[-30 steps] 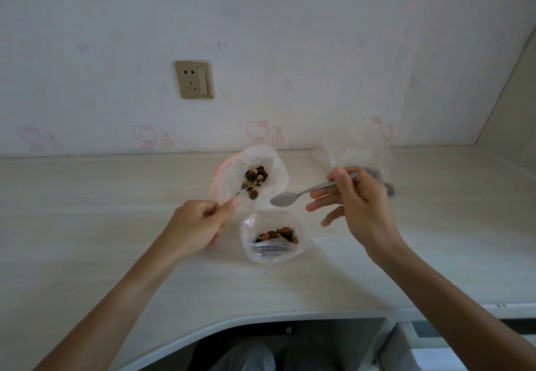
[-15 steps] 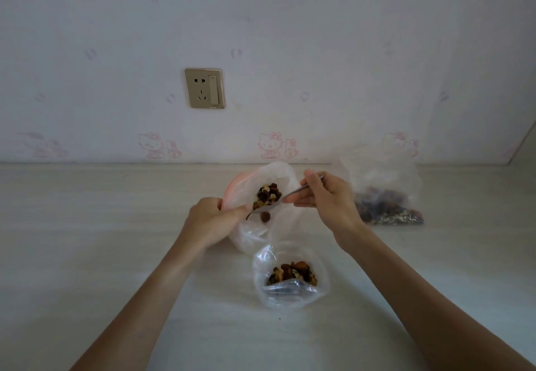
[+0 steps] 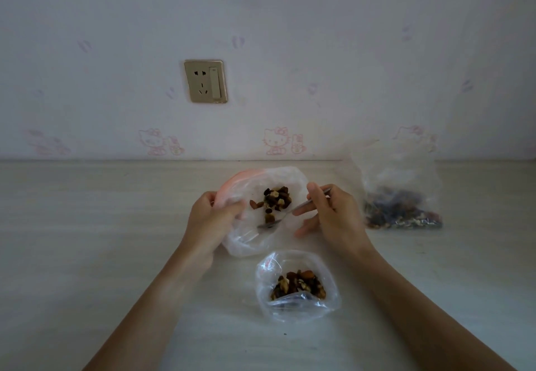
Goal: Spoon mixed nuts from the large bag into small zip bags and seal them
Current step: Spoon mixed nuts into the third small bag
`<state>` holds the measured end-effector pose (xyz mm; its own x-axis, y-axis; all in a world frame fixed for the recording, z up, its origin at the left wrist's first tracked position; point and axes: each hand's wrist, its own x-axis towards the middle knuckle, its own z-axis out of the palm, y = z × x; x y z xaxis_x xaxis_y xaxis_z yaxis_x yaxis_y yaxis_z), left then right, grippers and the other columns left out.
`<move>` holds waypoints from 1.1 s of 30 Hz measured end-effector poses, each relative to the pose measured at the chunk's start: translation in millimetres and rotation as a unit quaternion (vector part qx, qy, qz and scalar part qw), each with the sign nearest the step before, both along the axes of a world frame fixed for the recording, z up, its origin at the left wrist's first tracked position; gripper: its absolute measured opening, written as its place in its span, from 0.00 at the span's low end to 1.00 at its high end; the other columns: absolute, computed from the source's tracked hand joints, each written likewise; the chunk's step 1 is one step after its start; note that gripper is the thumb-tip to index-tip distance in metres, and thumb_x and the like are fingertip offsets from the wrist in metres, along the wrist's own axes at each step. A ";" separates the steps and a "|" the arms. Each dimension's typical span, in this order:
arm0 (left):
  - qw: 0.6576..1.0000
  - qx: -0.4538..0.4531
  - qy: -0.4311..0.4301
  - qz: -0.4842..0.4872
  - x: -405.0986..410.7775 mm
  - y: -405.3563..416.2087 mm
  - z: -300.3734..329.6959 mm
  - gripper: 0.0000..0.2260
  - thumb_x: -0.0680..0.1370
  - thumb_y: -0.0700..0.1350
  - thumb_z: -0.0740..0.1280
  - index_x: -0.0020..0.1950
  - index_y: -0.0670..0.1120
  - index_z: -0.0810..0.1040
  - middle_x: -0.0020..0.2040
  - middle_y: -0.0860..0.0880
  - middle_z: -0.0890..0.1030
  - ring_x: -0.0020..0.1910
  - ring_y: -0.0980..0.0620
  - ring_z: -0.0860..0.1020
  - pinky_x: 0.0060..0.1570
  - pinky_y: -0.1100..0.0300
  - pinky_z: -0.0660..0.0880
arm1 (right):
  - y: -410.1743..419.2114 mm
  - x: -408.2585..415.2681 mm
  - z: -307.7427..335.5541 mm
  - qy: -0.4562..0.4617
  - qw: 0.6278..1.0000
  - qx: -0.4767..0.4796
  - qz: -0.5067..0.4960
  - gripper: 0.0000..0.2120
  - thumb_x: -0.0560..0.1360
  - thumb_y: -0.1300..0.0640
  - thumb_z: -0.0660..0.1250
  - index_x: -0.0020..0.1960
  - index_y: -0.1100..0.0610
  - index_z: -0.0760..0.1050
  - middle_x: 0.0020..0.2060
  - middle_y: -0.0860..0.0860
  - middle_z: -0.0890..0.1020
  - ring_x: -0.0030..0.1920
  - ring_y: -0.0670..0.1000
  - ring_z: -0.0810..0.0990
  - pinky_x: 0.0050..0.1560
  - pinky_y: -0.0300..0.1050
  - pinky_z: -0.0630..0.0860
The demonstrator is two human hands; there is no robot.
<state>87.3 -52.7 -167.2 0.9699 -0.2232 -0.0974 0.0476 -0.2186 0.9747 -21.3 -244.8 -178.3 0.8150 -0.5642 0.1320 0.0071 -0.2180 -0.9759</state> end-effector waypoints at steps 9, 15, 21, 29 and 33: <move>0.958 0.209 -0.199 -0.003 1.7 -5.1 -12.6 0.24 0.66 0.45 0.82 0.53 0.52 0.70 0.43 0.57 0.76 0.37 0.62 0.76 0.27 0.71 0.66 | 1.4 -0.9 3.9 0.016 0.999 0.018 -0.038 0.20 0.85 0.44 0.60 0.51 0.61 0.78 0.34 0.50 0.87 0.31 0.54 0.86 0.32 0.33 0.76; 0.940 0.272 -0.205 -0.011 8.6 -2.3 -16.5 0.22 0.66 0.54 0.81 0.52 0.51 0.74 0.45 0.55 0.79 0.39 0.60 0.76 0.32 0.64 0.68 | -5.0 -3.2 10.2 0.017 0.999 0.047 -0.009 0.18 0.85 0.45 0.60 0.52 0.61 0.75 0.36 0.54 0.88 0.33 0.58 0.87 0.41 0.46 0.82; 0.943 0.272 -0.187 -0.040 10.0 -4.9 -17.3 0.32 0.61 0.65 0.83 0.55 0.48 0.81 0.46 0.55 0.83 0.43 0.56 0.81 0.37 0.62 0.76 | -0.9 -0.4 9.3 -0.027 0.999 0.001 -0.023 0.15 0.84 0.49 0.63 0.50 0.61 0.77 0.35 0.53 0.87 0.34 0.54 0.88 0.37 0.38 0.81; 0.945 0.272 -0.172 -0.058 11.5 -3.2 -13.4 0.34 0.58 0.64 0.84 0.55 0.52 0.75 0.46 0.58 0.79 0.42 0.62 0.76 0.34 0.66 0.69 | -3.0 2.6 8.3 -0.030 0.998 -0.043 -0.025 0.17 0.81 0.44 0.66 0.45 0.58 0.80 0.33 0.50 0.87 0.37 0.48 0.88 0.49 0.42 0.79; 0.951 0.267 -0.138 -0.072 14.5 -1.8 -12.3 0.35 0.56 0.59 0.87 0.55 0.53 0.74 0.47 0.58 0.78 0.43 0.63 0.74 0.35 0.66 0.69 | -6.1 0.3 10.4 -0.025 0.999 0.004 -0.024 0.18 0.81 0.46 0.68 0.44 0.62 0.80 0.32 0.54 0.87 0.35 0.54 0.88 0.49 0.46 0.82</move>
